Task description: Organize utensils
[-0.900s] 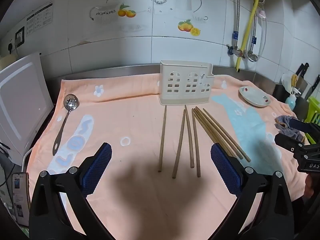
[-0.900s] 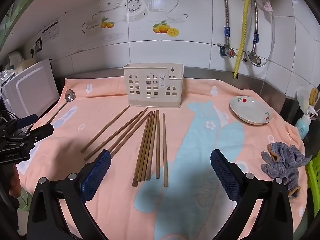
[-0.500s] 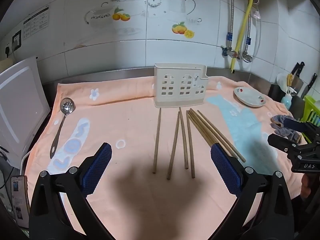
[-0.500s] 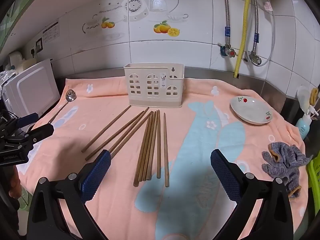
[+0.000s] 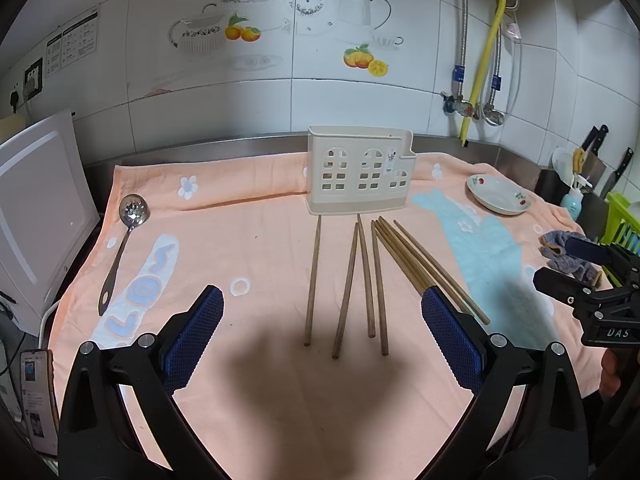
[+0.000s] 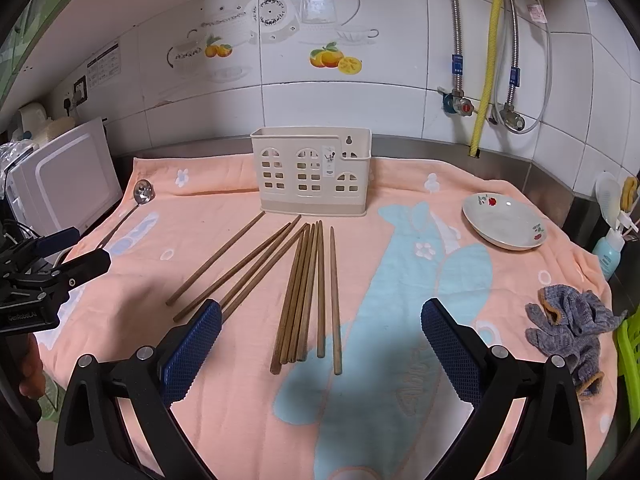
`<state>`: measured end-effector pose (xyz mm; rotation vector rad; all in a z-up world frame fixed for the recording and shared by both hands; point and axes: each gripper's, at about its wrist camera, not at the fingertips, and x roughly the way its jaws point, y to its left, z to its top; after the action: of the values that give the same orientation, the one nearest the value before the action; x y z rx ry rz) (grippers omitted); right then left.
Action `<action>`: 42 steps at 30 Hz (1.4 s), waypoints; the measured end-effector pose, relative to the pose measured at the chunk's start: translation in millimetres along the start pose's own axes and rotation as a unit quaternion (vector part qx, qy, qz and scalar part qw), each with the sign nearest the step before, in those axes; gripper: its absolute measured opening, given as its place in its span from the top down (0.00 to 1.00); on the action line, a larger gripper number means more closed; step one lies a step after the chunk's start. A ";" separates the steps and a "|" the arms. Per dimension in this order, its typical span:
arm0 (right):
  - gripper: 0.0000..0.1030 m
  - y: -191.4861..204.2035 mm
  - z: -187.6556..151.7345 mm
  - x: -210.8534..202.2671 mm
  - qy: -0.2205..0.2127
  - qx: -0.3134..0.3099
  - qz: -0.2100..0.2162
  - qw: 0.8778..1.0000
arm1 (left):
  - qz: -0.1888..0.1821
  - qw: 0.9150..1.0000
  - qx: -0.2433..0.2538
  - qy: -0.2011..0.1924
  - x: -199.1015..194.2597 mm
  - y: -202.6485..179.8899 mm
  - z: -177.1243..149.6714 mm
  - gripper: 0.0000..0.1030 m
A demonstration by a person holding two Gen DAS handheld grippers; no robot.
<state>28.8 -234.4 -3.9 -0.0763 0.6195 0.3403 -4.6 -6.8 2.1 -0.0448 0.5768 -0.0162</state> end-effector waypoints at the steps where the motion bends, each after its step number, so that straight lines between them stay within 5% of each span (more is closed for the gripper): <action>1: 0.06 -0.1 -0.6 1.0 0.000 0.000 0.000 1.000 | 0.000 1.000 0.000 -0.001 -0.2 0.2 0.0 0.05; 42: 0.06 5.7 4.5 -3.1 -0.010 -0.002 0.004 1.000 | 0.001 1.000 0.005 -0.021 -5.2 -0.2 2.1 0.05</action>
<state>27.0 -229.1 1.7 -0.0742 0.5996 0.3502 -7.8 -6.8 6.7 -0.0339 0.5341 -0.0162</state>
